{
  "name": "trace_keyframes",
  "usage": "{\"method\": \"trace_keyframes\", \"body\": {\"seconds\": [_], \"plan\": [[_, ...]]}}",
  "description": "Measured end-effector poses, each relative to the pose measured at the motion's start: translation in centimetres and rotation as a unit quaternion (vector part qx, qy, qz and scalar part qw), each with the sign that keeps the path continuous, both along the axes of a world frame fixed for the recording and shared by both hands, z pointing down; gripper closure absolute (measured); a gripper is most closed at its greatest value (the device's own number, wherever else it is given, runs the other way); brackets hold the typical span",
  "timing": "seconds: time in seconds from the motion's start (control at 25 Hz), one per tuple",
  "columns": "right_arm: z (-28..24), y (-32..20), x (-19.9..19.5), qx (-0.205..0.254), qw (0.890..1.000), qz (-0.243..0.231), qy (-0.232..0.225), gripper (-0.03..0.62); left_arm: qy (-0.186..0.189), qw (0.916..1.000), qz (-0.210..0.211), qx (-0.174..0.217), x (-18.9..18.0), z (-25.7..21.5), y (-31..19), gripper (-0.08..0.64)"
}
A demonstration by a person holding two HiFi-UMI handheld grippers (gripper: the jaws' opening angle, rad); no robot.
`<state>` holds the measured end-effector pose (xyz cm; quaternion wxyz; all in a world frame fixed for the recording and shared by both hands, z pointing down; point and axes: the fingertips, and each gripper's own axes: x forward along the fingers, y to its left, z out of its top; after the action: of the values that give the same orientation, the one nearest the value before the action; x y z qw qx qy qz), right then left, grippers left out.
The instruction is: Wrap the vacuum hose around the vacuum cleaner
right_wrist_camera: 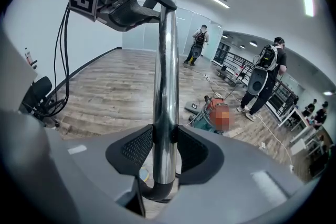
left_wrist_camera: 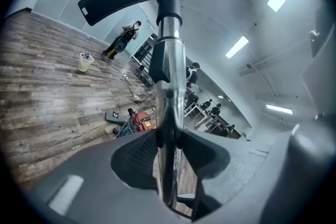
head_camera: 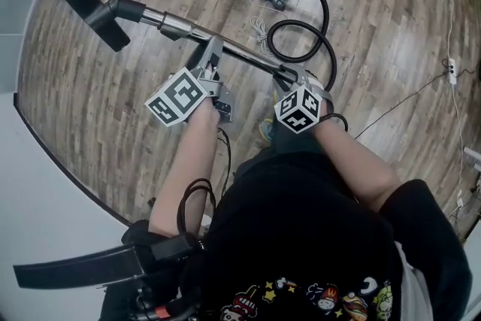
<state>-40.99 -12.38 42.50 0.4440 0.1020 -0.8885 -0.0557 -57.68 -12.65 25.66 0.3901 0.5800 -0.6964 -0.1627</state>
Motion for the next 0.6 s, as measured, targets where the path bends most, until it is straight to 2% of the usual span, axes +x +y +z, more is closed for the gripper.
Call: {"method": "trace_keyframes", "body": {"seconds": [0.6], "plan": [[0.4, -12.4, -3.1, -0.022, 0.999, 0.036, -0.02, 0.422, -0.031, 0.9989, 0.034, -0.008, -2.0, -0.4, -14.3, 0.405]]}}
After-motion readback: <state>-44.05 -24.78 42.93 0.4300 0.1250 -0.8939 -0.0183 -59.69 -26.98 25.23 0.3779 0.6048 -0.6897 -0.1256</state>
